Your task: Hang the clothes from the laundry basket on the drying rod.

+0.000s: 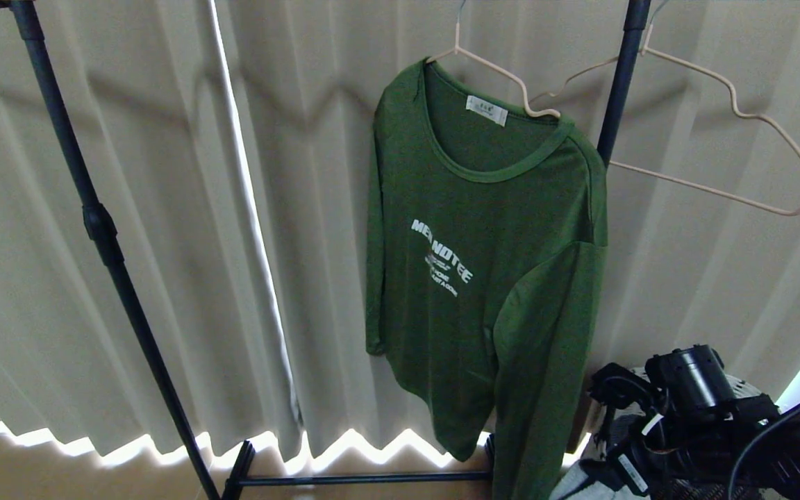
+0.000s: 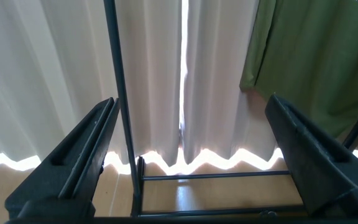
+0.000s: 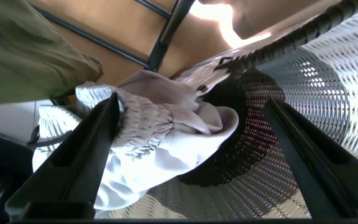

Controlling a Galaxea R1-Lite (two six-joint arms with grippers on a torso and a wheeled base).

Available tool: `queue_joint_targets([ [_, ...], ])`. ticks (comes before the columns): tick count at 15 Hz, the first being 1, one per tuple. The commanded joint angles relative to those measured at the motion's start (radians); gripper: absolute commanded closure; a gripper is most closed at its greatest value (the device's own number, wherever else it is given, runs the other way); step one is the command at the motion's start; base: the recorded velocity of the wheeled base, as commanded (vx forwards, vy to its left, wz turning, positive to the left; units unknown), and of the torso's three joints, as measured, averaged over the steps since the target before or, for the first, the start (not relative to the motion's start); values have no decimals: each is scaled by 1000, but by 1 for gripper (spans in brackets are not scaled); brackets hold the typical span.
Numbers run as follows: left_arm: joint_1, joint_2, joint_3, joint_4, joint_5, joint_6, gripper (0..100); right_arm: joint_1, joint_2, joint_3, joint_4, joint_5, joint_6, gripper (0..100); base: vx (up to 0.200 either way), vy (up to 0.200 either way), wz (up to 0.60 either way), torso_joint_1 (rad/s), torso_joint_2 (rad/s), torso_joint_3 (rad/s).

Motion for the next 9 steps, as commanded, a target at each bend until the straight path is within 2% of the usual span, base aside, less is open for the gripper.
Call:
queue_joint_targets([
  [1, 0, 1, 0, 0, 0, 0, 0, 2, 7, 4, 3, -6, -1, 0, 0, 0, 0, 0, 0, 0],
  [3, 0, 1, 0, 0, 0, 0, 0, 2, 5, 24, 5, -35, -1, 0, 0, 0, 0, 0, 0, 0],
  [9, 0, 1, 0, 0, 2, 0, 0, 3, 5, 67, 6, -39, -7, 0, 0, 0, 0, 0, 0, 0],
])
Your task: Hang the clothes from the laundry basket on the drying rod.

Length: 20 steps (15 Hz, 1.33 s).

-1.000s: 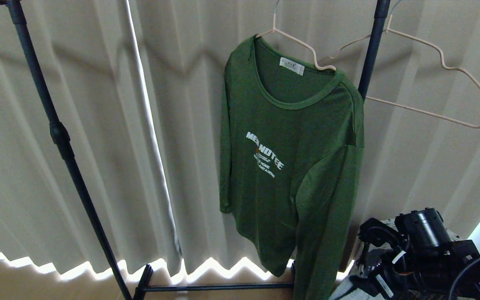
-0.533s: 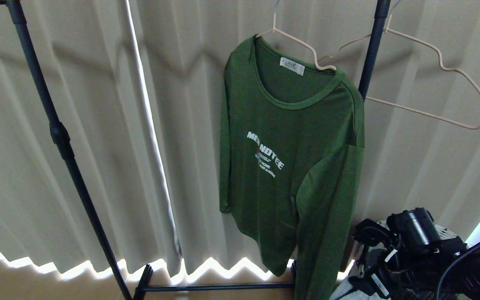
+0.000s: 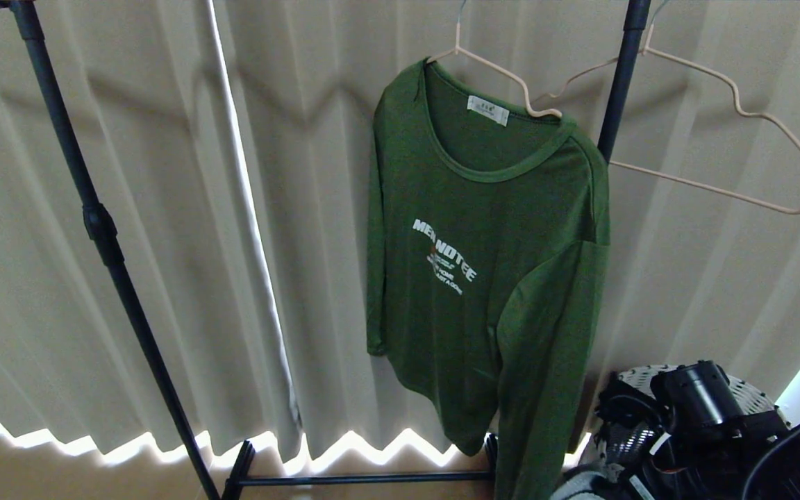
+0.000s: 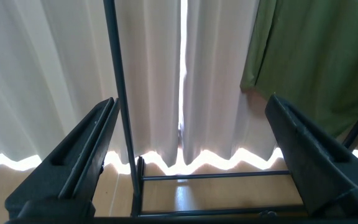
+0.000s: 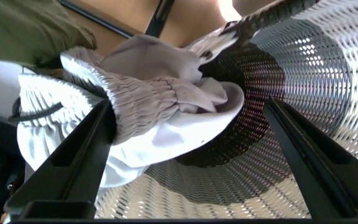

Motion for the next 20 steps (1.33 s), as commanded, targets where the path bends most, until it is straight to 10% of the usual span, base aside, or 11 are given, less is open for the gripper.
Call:
queue_joint_targets([
  [1, 0, 1, 0, 0, 0, 0, 0, 2, 20, 5, -3, 1, 1, 0, 0, 0, 0, 0, 0, 0],
  [5, 0, 1, 0, 0, 0, 0, 0, 20, 43, -2, -15, 0, 1, 0, 0, 0, 0, 0, 0, 0],
  [6, 0, 1, 0, 0, 0, 0, 0, 20, 37, -2, -15, 0, 0, 100, 0, 0, 0, 0, 0, 0],
  [14, 0, 1, 0, 0, 0, -2, 0, 22, -23, 13, -22, 12, 6, 100, 0, 0, 0, 0, 0, 0],
  [20, 0, 1, 0, 0, 0, -2, 0, 25, -647, 130, -71, 110, 10, 100, 0, 0, 0, 0, 0, 0],
])
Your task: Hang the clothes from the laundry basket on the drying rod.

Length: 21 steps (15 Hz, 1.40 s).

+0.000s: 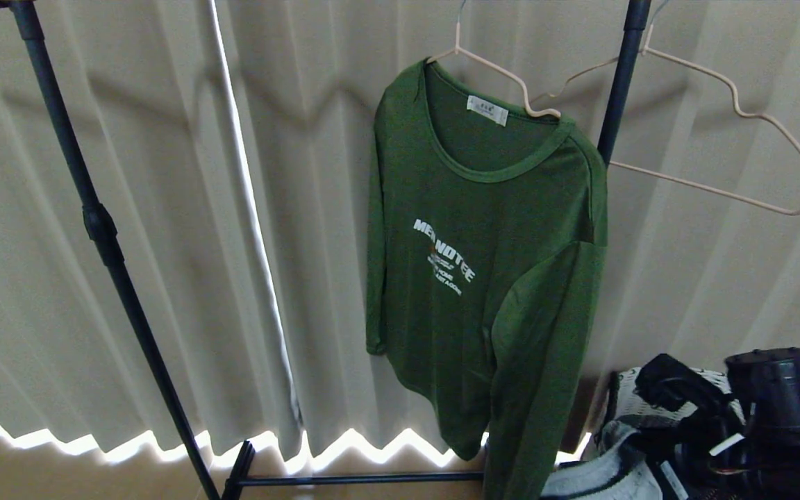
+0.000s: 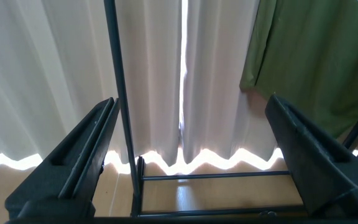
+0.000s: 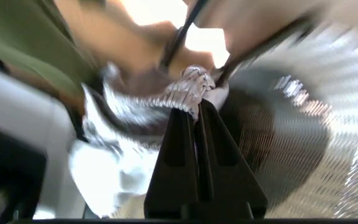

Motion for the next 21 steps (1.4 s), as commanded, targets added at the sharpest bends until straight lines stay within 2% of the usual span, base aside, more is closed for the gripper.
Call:
queue_joint_targets([
  [1, 0, 1, 0, 0, 0, 0, 0, 2, -316, 52, -19, 35, 2, 100, 0, 0, 0, 0, 0, 0],
  [2, 0, 1, 0, 0, 0, 0, 0, 3, -471, 72, -41, 61, 8, 100, 0, 0, 0, 0, 0, 0],
  [3, 0, 1, 0, 0, 0, 0, 0, -3, -540, 77, -41, 86, 11, 100, 0, 0, 0, 0, 0, 0],
  [5, 0, 1, 0, 0, 0, 0, 0, -6, -590, 78, -41, 96, 43, 100, 0, 0, 0, 0, 0, 0],
  [10, 0, 1, 0, 0, -1, 0, 0, -6, -598, 74, -41, 101, 48, 100, 0, 0, 0, 0, 0, 0],
  [13, 0, 1, 0, -2, -4, 1, 0, -6, -564, 35, -41, 101, 46, 100, 0, 0, 0, 0, 0, 0],
  [21, 0, 1, 0, -2, -4, 0, 0, -3, -533, 28, -41, 136, 45, 100, -200, 0, 0, 1, 1, -1],
])
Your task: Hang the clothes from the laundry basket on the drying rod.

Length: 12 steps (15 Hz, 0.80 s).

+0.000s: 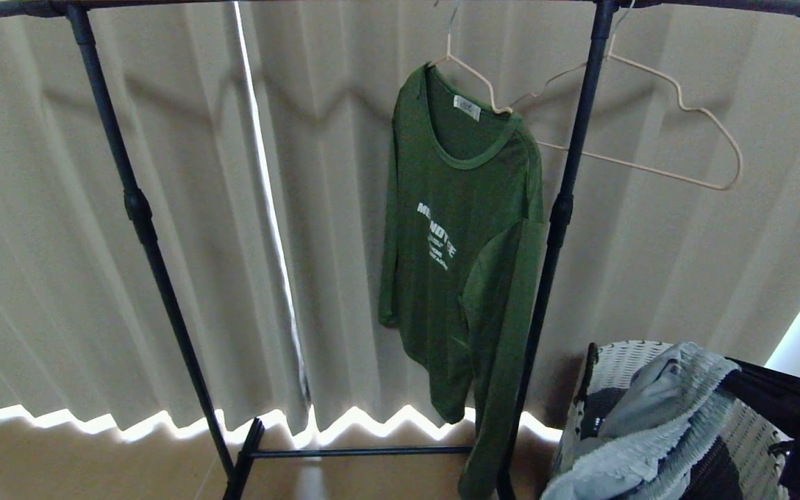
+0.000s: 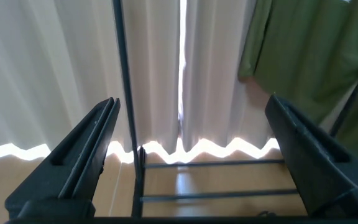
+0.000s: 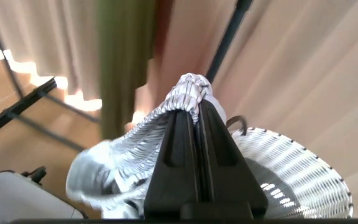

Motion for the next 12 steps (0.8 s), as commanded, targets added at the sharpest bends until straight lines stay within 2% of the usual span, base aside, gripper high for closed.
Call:
queue_joint_targets([
  [1, 0, 1, 0, -1, 0, 1, 0, 1, 10, 5, 0, 10, -1, 100, -200, 0, 0, -2, -12, 2],
  [4, 0, 1, 0, -1, 0, -1, 0, 2, 25, 10, 0, 12, -1, 100, -200, 0, 0, 1, 6, 1],
  [7, 0, 1, 0, 1, 1, 2, 0, 7, 30, -1, 0, 21, -1, 100, 0, 0, 0, 0, 0, 0],
  [10, 0, 1, 0, -1, 0, 4, 0, 8, 48, -10, 0, 78, -4, 100, 0, 0, 0, 0, 0, 0],
  [12, 0, 3, 0, 4, -2, 50, 0, 24, 51, -4, 0, 84, -2, 100, 0, 0, 0, 0, 0, 0],
])
